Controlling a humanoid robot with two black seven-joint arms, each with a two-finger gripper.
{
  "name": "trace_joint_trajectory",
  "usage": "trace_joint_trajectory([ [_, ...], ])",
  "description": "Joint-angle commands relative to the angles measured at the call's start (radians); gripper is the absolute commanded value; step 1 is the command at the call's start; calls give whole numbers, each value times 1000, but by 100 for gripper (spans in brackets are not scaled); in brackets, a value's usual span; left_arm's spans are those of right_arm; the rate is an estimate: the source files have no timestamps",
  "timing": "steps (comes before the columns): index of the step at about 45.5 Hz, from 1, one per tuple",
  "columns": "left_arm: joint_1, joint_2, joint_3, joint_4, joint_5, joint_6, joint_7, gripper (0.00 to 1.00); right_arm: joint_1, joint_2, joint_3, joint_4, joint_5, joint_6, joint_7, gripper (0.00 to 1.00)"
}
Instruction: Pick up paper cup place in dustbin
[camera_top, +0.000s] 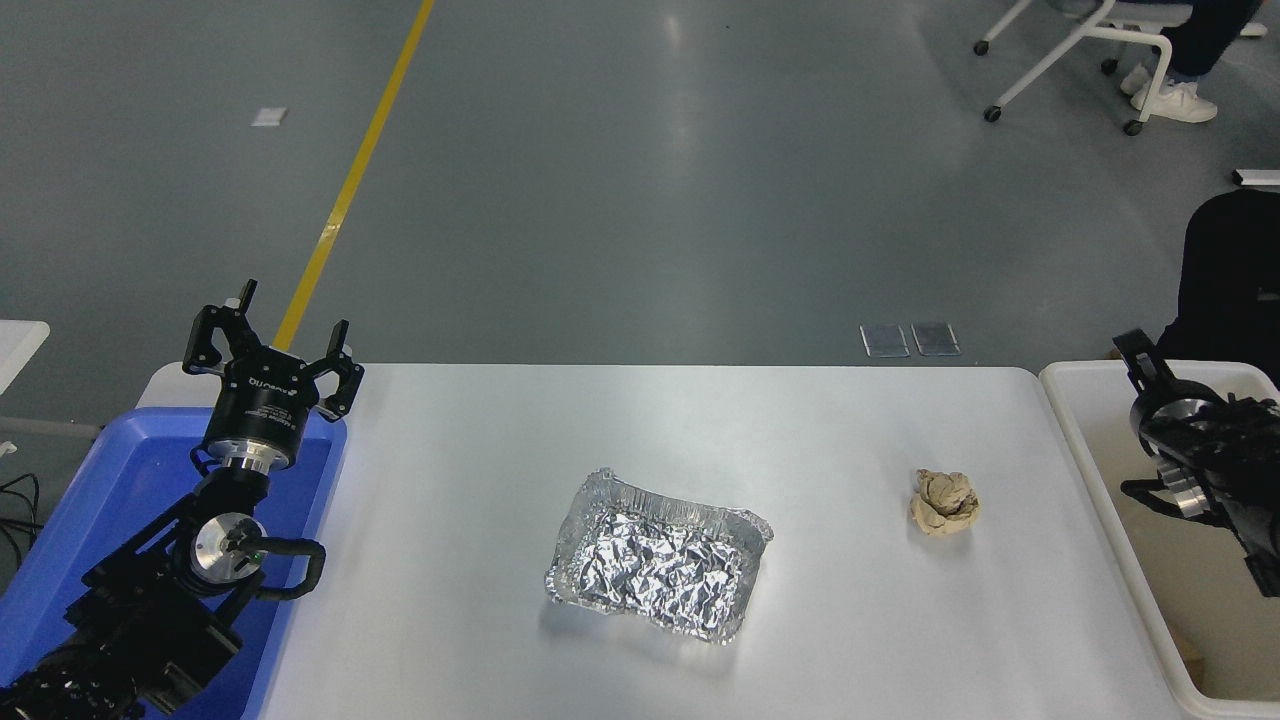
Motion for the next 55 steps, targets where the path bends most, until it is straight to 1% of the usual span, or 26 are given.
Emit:
trace_joint_trajectory([
  [1,1,0,1,0,0,0,0,98,307,84,-199,272,-41,21,-3,100],
  [6,-1,0,1,0,0,1,0,98,428,121,-264,380,-40,109,-3,100],
  [14,-1,0,1,0,0,0,0,98,585,135,-276,521,-41,259,-3,100],
  [20,1,0,1,0,0,1,0,98,703,127,-336,615,-43,354,-3,100],
  [28,1,0,-1,0,0,1,0,98,819,84,-410,670,-66,592,-3,100],
  [30,1,0,-1,0,0,1,0,98,844,72,-411,687,-67,627,-3,100],
  [43,1,0,-1,0,0,1,-1,98,999,21,-434,874,-69,744,-1,100],
  [55,1,0,-1,0,0,1,-1,98,1056,18,-448,903,-70,770,-3,100],
])
